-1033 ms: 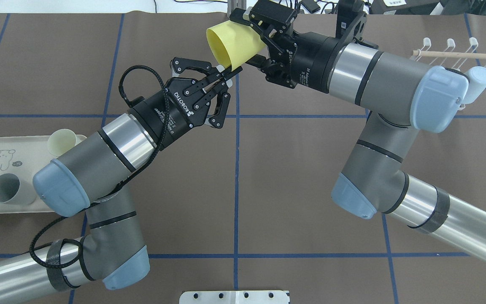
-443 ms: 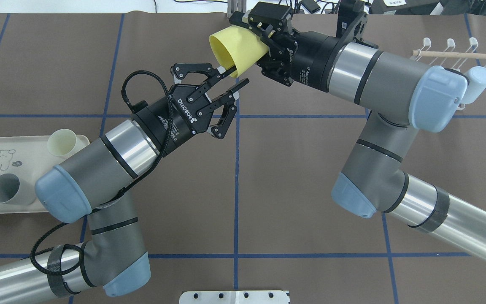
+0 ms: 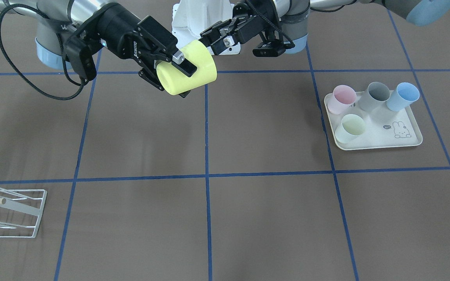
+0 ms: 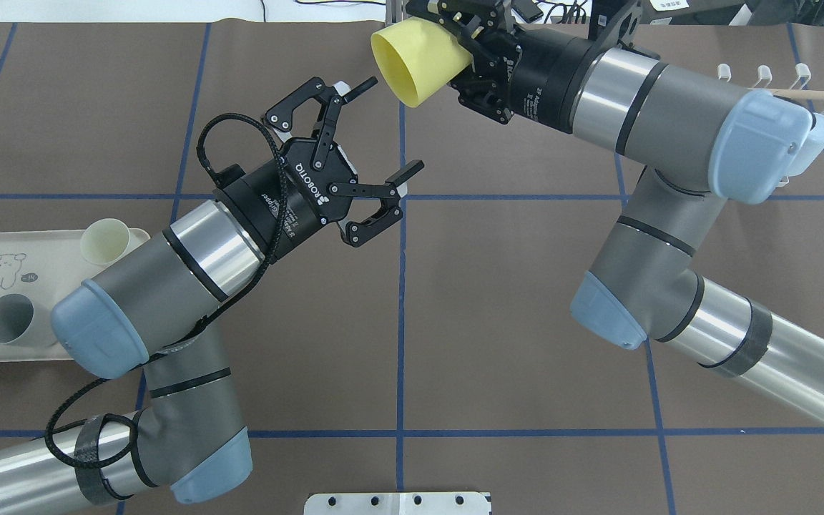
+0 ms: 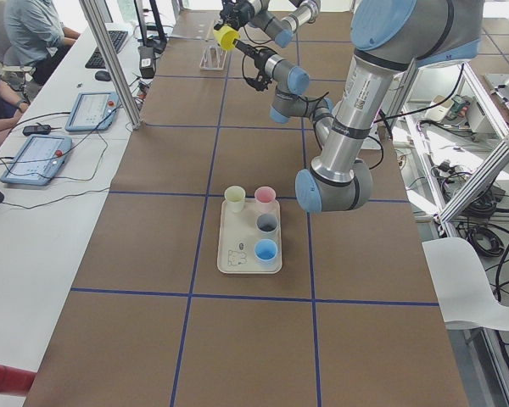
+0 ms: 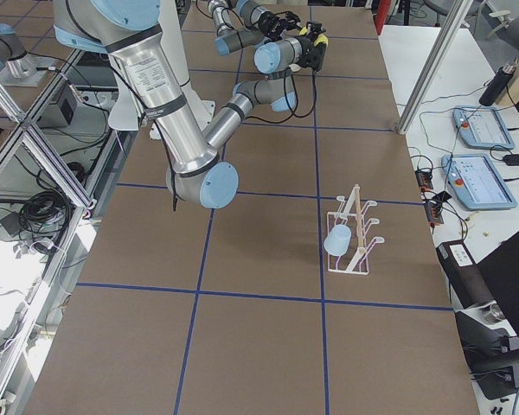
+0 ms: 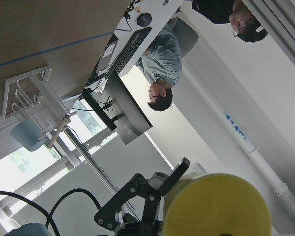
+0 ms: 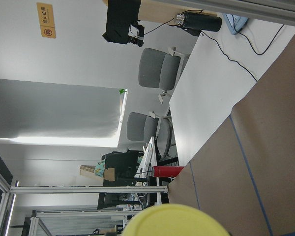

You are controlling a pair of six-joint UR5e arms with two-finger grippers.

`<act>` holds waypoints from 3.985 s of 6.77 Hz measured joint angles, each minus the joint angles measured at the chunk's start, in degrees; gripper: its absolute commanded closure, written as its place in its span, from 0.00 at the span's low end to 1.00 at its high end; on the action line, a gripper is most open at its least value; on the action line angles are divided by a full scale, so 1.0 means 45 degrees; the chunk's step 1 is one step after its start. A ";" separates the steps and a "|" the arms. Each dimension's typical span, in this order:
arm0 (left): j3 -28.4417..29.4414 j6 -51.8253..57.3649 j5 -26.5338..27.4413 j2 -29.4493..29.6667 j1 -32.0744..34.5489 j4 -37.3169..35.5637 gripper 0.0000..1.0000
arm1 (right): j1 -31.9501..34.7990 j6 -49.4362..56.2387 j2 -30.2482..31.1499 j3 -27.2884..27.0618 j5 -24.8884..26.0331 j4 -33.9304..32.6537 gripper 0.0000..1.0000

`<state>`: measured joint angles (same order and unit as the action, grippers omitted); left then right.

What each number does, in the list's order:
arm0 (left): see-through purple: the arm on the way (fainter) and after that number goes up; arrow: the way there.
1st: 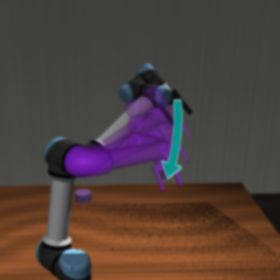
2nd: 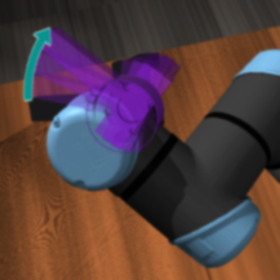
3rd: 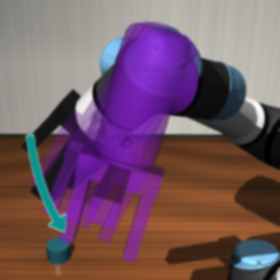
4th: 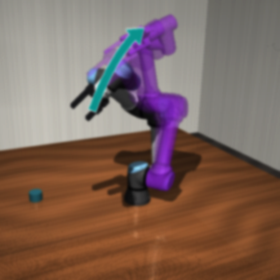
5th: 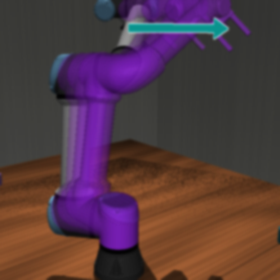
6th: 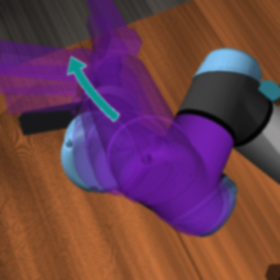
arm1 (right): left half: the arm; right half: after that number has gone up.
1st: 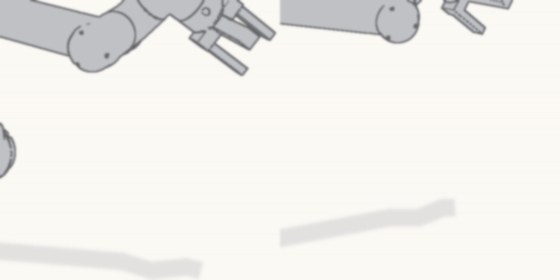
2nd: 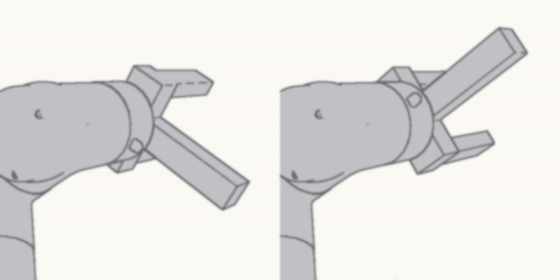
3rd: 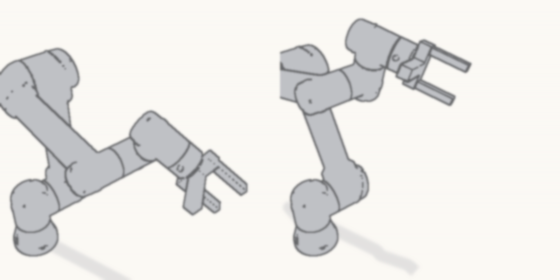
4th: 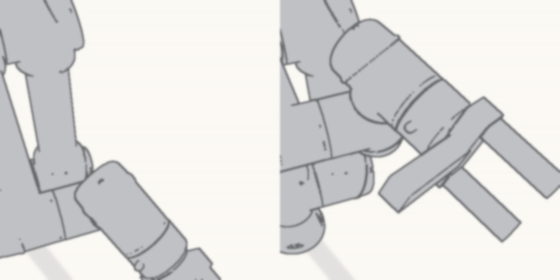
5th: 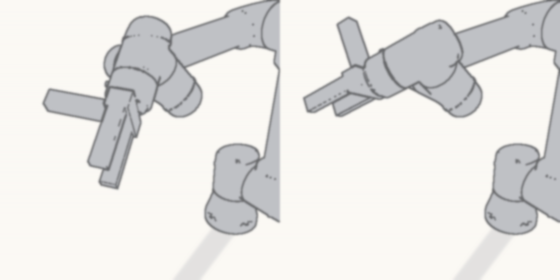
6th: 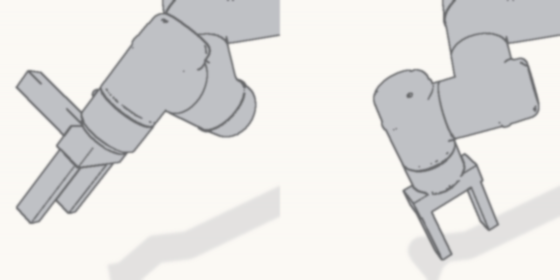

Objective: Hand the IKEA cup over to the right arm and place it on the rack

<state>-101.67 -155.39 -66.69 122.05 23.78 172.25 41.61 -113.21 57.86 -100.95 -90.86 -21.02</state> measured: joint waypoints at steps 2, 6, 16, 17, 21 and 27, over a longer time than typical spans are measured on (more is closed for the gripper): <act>-0.1059 0.1324 -0.0246 -0.0988 0.0068 -0.0029 0.00 | 0.1200 0.0192 0.0029 0.0302 -0.0925 -0.0031 1.00; -0.3243 0.4713 -0.2927 -0.3098 0.1231 -0.3788 0.01 | 0.4415 0.4527 0.0860 0.1720 -0.4011 -0.0626 1.00; -0.4842 2.0199 -1.1869 -0.7517 0.7676 -1.2275 0.00 | 0.6621 1.7153 0.2007 0.5030 -0.0921 -0.3991 1.00; -0.4496 2.1344 -1.2021 -0.7737 0.8057 -1.2359 0.00 | 0.6640 1.7409 0.2113 0.5198 -0.0799 -0.3971 1.00; -0.4018 2.2135 -1.2094 -0.7856 0.8263 -1.2398 0.00 | 0.6621 1.7624 0.2709 0.6827 -0.0150 -0.1437 1.00; -0.4009 2.2130 -1.2093 -0.7871 0.8269 -1.2398 0.00 | 0.6142 1.6703 0.3512 0.7056 0.0607 0.0105 1.00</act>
<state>-119.71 -55.81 -121.11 86.63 60.99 116.46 69.25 -38.04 73.66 -69.20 -88.13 -20.55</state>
